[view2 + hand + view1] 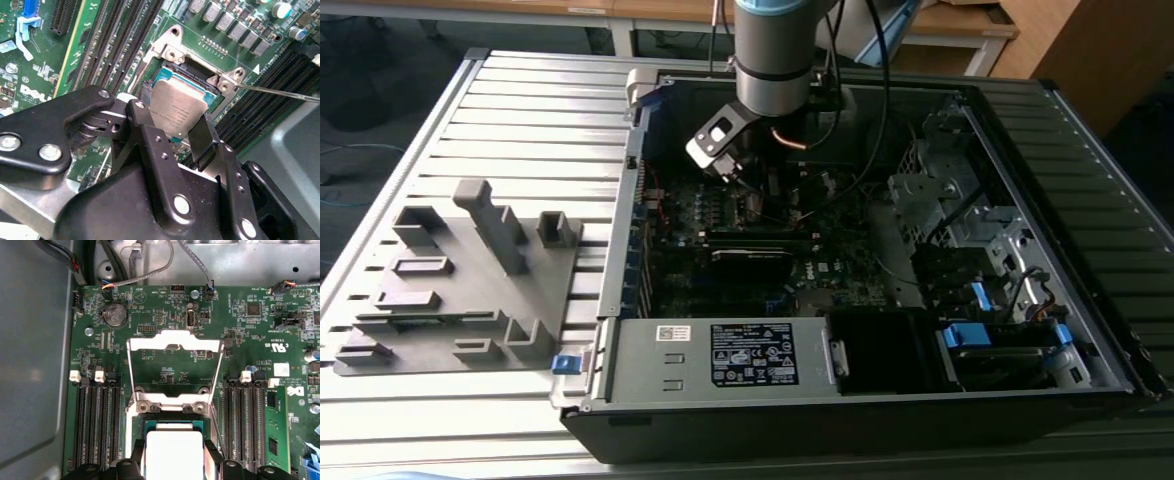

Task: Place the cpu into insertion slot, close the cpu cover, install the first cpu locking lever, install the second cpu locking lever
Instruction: 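Place the cpu into insertion slot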

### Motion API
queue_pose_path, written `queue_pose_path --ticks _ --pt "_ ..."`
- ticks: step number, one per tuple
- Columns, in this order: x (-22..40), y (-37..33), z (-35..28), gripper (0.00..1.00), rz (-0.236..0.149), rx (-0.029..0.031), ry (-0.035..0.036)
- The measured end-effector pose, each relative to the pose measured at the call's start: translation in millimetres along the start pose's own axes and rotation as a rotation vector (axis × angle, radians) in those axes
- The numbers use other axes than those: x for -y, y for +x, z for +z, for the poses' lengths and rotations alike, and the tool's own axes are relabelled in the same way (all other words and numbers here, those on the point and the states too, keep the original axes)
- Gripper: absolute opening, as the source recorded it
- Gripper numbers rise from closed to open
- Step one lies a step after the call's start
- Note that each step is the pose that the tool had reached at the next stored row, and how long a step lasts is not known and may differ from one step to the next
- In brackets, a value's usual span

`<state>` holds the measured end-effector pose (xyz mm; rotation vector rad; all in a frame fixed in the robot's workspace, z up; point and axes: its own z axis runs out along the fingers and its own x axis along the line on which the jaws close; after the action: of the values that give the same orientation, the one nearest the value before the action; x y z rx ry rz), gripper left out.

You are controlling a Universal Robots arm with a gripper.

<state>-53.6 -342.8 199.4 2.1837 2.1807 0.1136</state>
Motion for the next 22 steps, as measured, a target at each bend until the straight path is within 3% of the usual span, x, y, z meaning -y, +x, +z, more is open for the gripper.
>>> queue_pose_path --ticks 10,11,22 --pt "0.3 3.0 2.1 0.54 0.008 0.0005 -0.0003" --pt "0.7 3.2 6.4 0.54 0.009 0.0007 -0.0003" --pt "0.8 4.1 6.7 0.54 0.009 0.0006 -0.0003"
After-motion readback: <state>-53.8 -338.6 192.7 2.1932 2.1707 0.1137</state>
